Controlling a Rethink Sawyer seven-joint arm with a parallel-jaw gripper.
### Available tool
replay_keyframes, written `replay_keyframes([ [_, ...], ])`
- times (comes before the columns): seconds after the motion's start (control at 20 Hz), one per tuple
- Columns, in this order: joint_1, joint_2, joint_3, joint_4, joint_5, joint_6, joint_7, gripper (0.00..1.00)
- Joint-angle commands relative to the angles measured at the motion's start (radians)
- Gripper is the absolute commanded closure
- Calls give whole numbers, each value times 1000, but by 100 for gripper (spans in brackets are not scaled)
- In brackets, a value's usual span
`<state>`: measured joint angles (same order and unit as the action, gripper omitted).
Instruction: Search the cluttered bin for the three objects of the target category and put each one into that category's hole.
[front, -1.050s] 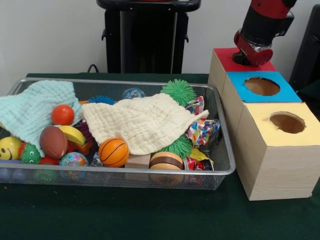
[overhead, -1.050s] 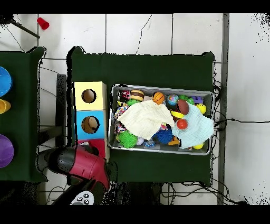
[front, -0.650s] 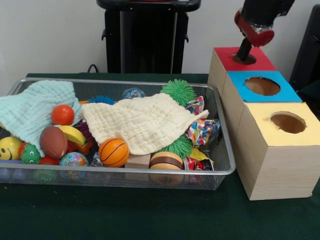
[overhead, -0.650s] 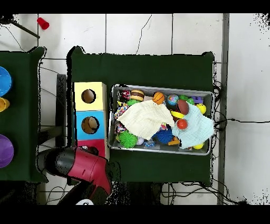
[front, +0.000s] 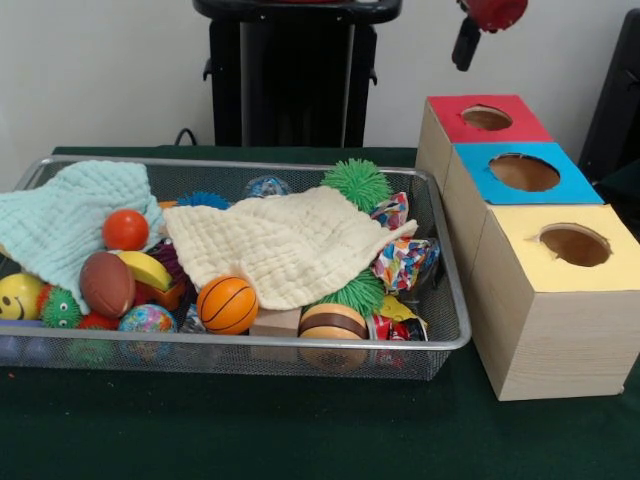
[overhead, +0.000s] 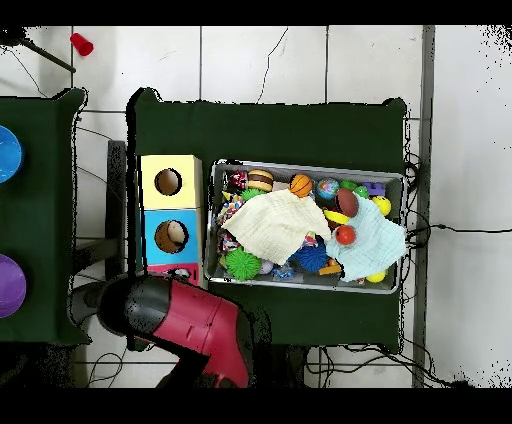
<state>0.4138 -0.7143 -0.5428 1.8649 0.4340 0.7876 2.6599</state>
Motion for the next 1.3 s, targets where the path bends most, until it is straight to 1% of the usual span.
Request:
replay_keyframes([
  [0.05,-98,59,-25,-161,-181,29,-46,100],
  [0.15,-130,81,-21,-185,-222,3,-60,100],
  [0.3,-189,113,5,-214,-275,-58,-82,100],
  [0.5,-269,149,55,-243,-340,-148,-103,100],
  [0.75,-328,213,68,-305,-427,-238,-98,100],
  [0.9,-362,243,77,-338,-467,-268,-102,100],
  [1.15,-426,267,107,-374,-513,-289,-115,100],
  [1.3,-451,284,115,-401,-551,-304,-117,100],
])
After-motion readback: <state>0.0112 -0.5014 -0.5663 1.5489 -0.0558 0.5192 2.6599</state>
